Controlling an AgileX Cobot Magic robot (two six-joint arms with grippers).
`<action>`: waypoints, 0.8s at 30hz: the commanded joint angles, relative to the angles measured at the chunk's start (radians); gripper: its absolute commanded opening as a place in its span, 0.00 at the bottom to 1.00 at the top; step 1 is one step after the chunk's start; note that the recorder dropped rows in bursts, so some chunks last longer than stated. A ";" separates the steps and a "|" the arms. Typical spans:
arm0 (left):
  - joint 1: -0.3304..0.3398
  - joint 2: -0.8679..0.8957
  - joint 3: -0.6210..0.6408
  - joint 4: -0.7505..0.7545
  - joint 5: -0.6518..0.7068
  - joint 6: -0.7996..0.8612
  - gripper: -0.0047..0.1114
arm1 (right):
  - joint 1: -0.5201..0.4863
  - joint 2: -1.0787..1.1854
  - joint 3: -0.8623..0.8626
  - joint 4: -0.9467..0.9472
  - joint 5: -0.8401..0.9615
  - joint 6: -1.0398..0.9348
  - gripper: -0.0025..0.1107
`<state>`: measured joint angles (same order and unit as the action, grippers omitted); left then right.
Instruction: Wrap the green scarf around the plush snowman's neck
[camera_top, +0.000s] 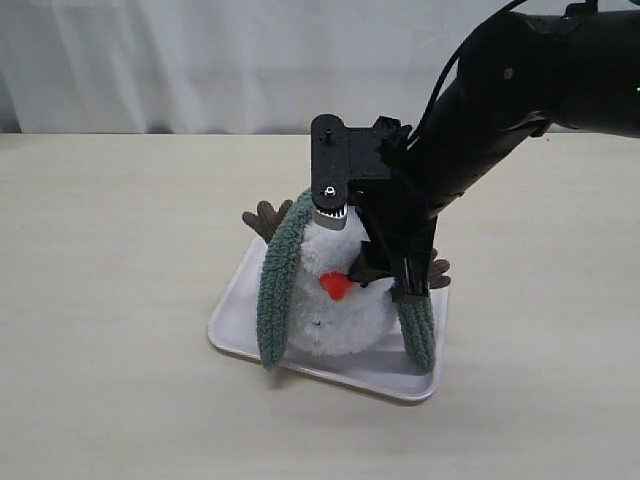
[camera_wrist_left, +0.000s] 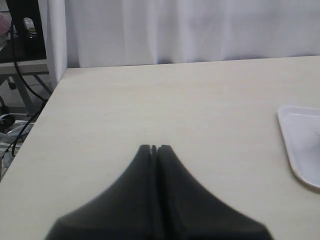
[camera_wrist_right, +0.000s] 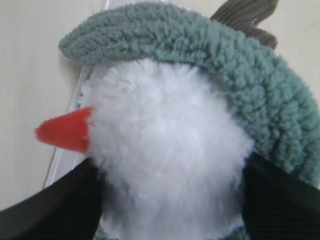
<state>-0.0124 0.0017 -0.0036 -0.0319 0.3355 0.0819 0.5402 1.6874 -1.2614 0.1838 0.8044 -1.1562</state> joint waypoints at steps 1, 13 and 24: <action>0.005 -0.002 0.004 -0.007 -0.012 -0.005 0.04 | -0.003 -0.054 -0.001 -0.010 0.044 0.086 0.62; 0.005 -0.002 0.004 -0.007 -0.012 -0.005 0.04 | -0.005 -0.230 -0.001 -0.095 0.069 0.586 0.47; 0.005 -0.002 0.004 -0.005 -0.012 -0.005 0.04 | -0.072 -0.236 -0.001 -0.202 0.046 1.039 0.06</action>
<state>-0.0124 0.0017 -0.0036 -0.0319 0.3355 0.0819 0.5114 1.4544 -1.2614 -0.1230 0.8841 -0.1319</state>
